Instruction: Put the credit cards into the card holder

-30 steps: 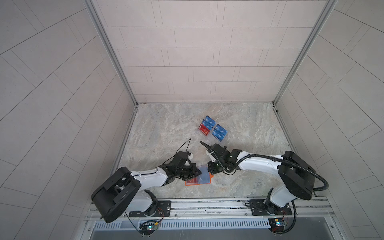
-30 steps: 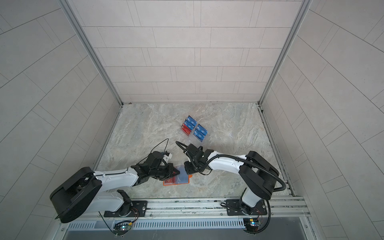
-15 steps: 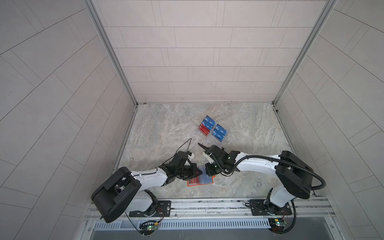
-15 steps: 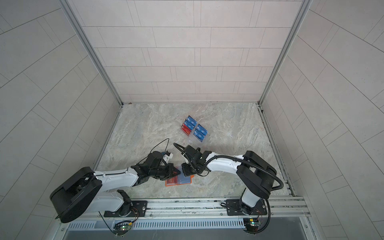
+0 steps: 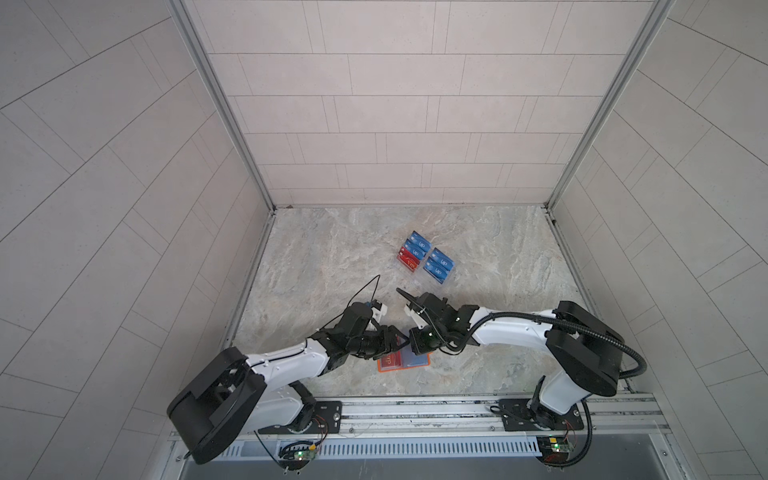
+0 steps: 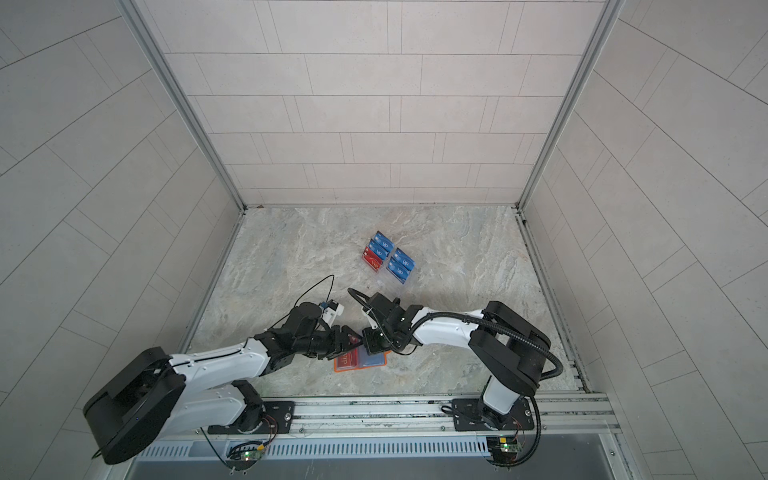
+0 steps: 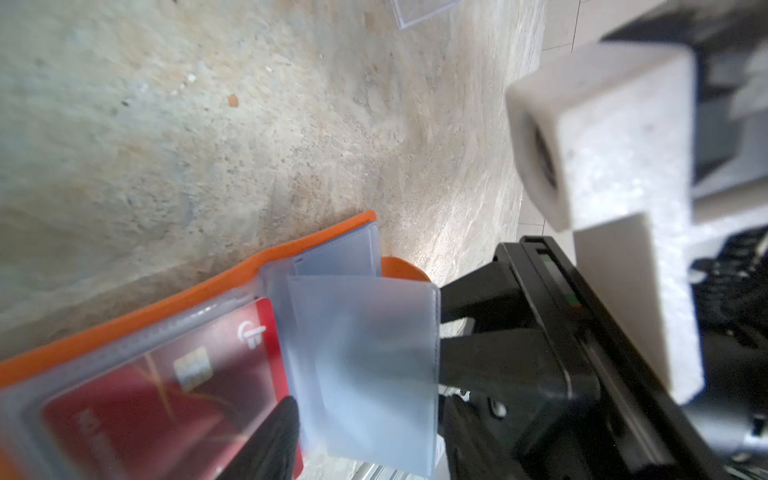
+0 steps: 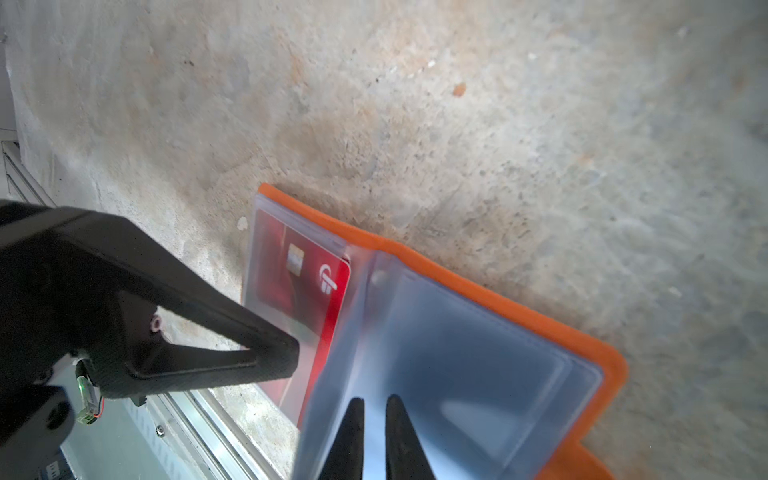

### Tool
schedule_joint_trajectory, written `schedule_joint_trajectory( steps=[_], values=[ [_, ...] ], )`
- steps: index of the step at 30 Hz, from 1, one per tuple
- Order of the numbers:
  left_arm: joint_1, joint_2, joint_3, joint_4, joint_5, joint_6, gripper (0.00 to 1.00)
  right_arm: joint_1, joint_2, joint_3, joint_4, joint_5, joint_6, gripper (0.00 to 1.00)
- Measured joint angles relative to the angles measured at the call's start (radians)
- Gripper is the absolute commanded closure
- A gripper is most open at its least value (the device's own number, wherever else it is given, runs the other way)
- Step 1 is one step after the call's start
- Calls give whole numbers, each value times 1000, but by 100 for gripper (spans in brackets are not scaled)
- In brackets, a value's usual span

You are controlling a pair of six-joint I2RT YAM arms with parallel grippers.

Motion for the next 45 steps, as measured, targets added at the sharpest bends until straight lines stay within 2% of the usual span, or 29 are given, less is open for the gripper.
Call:
schedule_joint_trajectory(
  steps=[5, 11, 14, 16, 19, 32, 45],
  values=[
    [28, -146, 0, -148, -39, 14, 41, 0, 0, 0, 16, -10, 0, 85],
    [113, -342, 0, -348, -113, 44, 47, 18, 14, 7, 40, -39, 3, 85],
    [133, -386, 0, -417, -131, 55, 52, 34, 47, 24, 52, -52, 7, 85],
    [136, -395, 0, -446, -134, 63, 59, 39, 68, 35, 61, -58, 8, 85],
    [137, -387, 0, -474, -130, 77, 64, 43, 91, 47, 71, -61, 11, 85],
    [49, -153, 0, -393, -109, 97, 65, 43, 121, 61, 103, -40, 68, 85],
    [49, -38, 64, -395, -141, 180, 65, -9, -42, 34, 75, 33, 102, 83]
  ],
)
